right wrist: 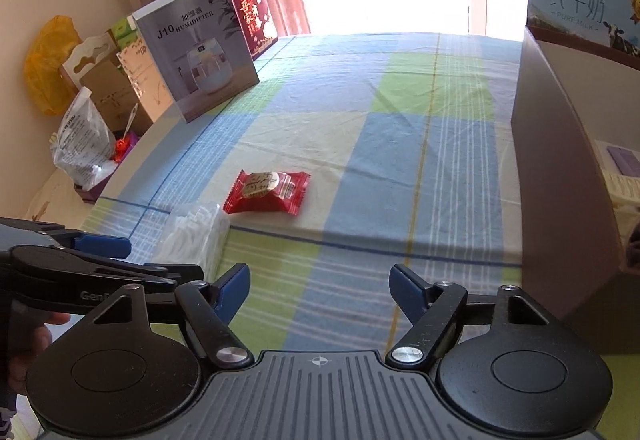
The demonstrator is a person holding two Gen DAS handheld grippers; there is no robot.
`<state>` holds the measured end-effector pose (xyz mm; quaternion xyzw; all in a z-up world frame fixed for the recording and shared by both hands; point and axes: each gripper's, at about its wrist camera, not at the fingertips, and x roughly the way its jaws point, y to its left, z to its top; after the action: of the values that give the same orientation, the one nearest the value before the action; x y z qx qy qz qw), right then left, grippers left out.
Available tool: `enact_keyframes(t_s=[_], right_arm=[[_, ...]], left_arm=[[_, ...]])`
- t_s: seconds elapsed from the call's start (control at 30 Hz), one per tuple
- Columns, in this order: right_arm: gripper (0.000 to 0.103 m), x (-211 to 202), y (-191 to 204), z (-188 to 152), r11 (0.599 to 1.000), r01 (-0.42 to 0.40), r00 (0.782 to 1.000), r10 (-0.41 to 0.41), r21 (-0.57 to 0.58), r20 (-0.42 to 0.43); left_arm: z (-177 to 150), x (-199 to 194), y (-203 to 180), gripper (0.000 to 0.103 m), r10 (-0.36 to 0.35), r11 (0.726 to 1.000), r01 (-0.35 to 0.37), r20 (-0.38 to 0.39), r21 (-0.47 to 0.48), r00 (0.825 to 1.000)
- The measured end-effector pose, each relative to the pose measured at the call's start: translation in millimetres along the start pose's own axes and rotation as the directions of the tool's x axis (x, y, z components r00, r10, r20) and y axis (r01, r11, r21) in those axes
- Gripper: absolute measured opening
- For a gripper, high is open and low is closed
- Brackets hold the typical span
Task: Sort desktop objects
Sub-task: 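Grasp the clear floss-pick box with the left tool while the right tool approaches the red packet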
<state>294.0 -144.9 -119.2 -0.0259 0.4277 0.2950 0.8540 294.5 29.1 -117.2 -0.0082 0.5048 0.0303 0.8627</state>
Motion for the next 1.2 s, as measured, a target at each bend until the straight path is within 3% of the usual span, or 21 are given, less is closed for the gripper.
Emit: enact_keyframes(t_s=[0.17, 0.3, 0.43, 0.53, 0.67, 0.8, 0.9, 1.1, 1.2], right_arm=[[0.074, 19, 1, 11, 0.999, -0.01, 1.0, 0.009, -0.041, -0.018], [0.074, 36, 7, 20, 0.994, -0.03, 0.999, 0.026, -0.102, -0.036], [0.074, 54, 16, 29, 0.982, -0.046, 0.998, 0.04, -0.18, -0.04], [0.075, 66, 29, 35, 0.949, -0.066, 0.998, 0.065, -0.309, -0.014], [0.075, 83, 46, 40, 0.873, -0.097, 0.994, 0.106, -0.478, -0.008], [0.075, 98, 51, 41, 0.809, -0.139, 0.99, 0.135, -0.571, -0.049], [0.074, 107, 50, 42, 0.783, -0.155, 0.988, 0.134, -0.602, -0.08], [0.056, 107, 48, 45, 0.798, -0.179, 0.984, 0.13, -0.575, -0.125], [0.054, 103, 51, 46, 0.827, -0.168, 0.985, 0.116, -0.536, -0.131]], left_arm=[[8, 21, 5, 0.074, 0.004, 1.0, -0.004, -0.018, -0.006, 1.0], [11, 29, 15, 0.056, 0.006, 1.0, -0.007, -0.02, -0.025, 1.0], [13, 33, 30, 0.054, 0.002, 0.998, -0.003, -0.021, -0.068, 1.0], [14, 34, 39, 0.054, 0.015, 0.997, -0.017, -0.021, -0.081, 1.0], [16, 33, 52, 0.054, 0.027, 0.994, -0.029, -0.014, -0.108, 1.0], [17, 34, 66, 0.054, 0.037, 0.99, -0.039, -0.017, -0.138, 0.999], [18, 34, 73, 0.054, 0.043, 0.988, -0.045, -0.015, -0.148, 0.999], [18, 35, 73, 0.054, 0.042, 0.988, -0.044, -0.014, -0.145, 0.999], [18, 37, 72, 0.053, 0.039, 0.99, -0.041, -0.02, -0.138, 0.999]])
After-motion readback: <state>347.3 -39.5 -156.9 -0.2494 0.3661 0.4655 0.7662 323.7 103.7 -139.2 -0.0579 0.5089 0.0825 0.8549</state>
